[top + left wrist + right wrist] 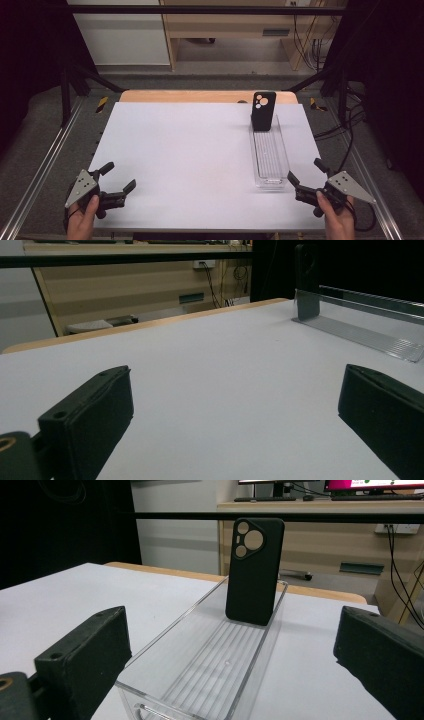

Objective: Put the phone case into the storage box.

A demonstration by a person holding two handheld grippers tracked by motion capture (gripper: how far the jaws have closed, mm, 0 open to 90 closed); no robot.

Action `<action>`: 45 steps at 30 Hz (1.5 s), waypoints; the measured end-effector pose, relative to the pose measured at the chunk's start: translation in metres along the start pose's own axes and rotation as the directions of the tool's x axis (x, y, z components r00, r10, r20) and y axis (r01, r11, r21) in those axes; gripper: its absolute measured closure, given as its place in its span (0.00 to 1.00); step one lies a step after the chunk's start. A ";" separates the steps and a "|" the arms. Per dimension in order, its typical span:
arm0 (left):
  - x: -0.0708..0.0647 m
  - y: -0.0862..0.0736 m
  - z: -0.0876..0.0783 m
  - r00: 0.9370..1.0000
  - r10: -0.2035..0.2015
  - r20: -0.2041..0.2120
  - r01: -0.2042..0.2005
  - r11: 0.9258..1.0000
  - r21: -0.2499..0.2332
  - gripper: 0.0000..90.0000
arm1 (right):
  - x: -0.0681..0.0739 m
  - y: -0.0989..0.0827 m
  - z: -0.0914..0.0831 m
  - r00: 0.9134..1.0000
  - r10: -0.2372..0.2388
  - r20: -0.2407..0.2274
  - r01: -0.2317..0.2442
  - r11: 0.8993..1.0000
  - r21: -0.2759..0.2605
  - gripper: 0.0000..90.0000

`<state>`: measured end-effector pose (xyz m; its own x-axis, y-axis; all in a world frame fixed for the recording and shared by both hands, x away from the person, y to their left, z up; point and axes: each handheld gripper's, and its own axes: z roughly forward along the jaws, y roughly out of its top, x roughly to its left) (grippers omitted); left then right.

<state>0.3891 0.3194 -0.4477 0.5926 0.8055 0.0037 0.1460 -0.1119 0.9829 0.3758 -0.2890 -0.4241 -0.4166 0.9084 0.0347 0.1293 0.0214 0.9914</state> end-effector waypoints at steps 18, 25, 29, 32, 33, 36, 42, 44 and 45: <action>0.000 0.000 0.000 1.000 0.006 0.005 -0.006 1.000 -0.001 0.02 | 0.011 -0.007 0.010 0.999 -0.012 -0.031 0.011 1.000 -0.010 0.02; 0.000 0.000 0.000 1.000 0.008 0.005 -0.008 1.000 -0.002 0.02 | 0.015 -0.006 0.014 0.999 -0.016 -0.034 0.015 1.000 -0.019 0.02; -0.001 0.000 0.000 1.000 0.009 0.007 -0.009 1.000 -0.001 0.02 | 0.017 -0.007 0.016 0.999 -0.005 -0.038 0.004 1.000 -0.030 0.02; -0.001 0.000 0.000 1.000 0.011 0.009 -0.011 1.000 -0.002 0.02 | 0.019 -0.007 0.018 0.999 -0.006 -0.034 0.004 0.999 -0.040 0.02; -0.001 0.000 0.000 1.000 0.010 0.010 -0.010 1.000 -0.003 0.02 | 0.020 -0.007 0.019 0.999 -0.006 -0.037 0.004 0.999 -0.043 0.02; -0.001 0.000 0.000 1.000 0.010 0.010 -0.010 1.000 -0.004 0.02 | 0.024 -0.006 0.022 0.999 -0.010 -0.048 0.008 0.999 -0.041 0.02; -0.001 0.001 0.000 1.000 0.013 0.013 -0.013 1.000 -0.006 0.02 | 0.029 -0.005 0.027 0.998 -0.013 -0.061 0.010 0.999 -0.045 0.02; -0.001 0.001 0.000 1.000 0.014 0.014 -0.014 1.000 -0.007 0.02 | 0.030 -0.004 0.029 0.998 -0.009 -0.066 0.006 0.999 -0.044 0.02; -0.002 0.001 0.000 1.000 0.014 0.014 -0.014 1.000 -0.007 0.02 | 0.031 -0.004 0.030 0.998 -0.007 -0.067 0.004 0.999 -0.043 0.02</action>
<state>0.3883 0.3181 -0.4471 0.6056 0.7956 0.0153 0.1322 -0.1195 0.9840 0.3897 -0.2487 -0.4311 -0.4765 0.8784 0.0362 0.0885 0.0069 0.9961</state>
